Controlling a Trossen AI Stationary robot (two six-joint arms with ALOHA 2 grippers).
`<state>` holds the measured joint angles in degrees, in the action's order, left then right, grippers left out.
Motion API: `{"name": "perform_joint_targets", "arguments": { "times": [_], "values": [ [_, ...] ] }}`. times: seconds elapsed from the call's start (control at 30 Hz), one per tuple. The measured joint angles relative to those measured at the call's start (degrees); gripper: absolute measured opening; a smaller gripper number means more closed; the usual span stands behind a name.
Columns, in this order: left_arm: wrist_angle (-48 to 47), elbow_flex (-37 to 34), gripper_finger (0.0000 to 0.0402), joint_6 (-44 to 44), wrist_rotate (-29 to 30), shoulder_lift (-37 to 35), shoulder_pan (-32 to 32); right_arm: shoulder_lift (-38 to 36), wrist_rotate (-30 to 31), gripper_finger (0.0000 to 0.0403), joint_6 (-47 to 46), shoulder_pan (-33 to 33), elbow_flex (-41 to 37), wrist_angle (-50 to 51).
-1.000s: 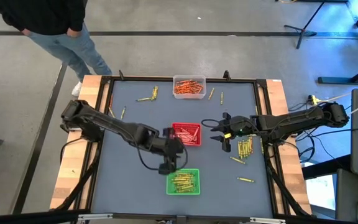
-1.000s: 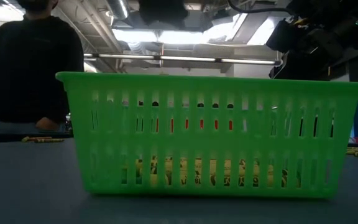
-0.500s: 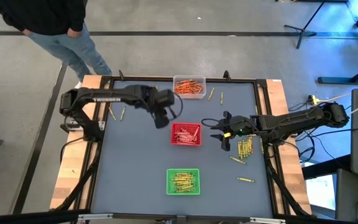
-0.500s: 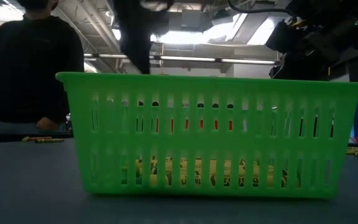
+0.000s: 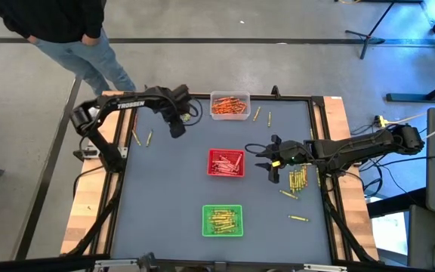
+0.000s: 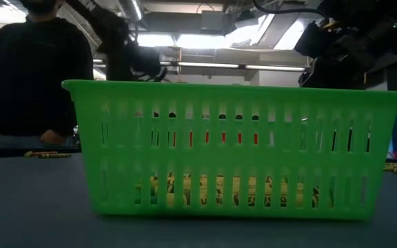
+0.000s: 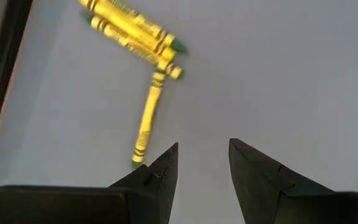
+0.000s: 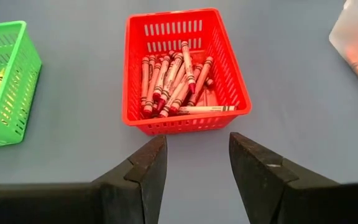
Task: Sort crayons
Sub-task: Put the green crayon into the green bin
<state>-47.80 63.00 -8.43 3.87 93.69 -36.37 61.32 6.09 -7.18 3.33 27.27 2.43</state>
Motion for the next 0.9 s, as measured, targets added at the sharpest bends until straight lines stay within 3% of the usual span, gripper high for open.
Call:
{"name": "perform_joint_targets", "arguments": {
  "times": [0.33,0.57,0.9],
  "values": [
    [5.74,-1.84,0.0127,-5.30,-7.47,2.10,-10.68,0.00,3.18,0.0170,-0.02,0.00,0.00,0.23],
    [7.72,-1.84,0.0127,-12.38,-7.53,5.47,-13.55,0.00,3.19,0.0170,-0.02,0.00,0.00,0.47],
    [9.05,-1.81,0.0126,-14.56,-10.56,10.54,-15.21,0.00,3.45,0.0170,0.00,0.00,0.00,0.41]
  ]
}}
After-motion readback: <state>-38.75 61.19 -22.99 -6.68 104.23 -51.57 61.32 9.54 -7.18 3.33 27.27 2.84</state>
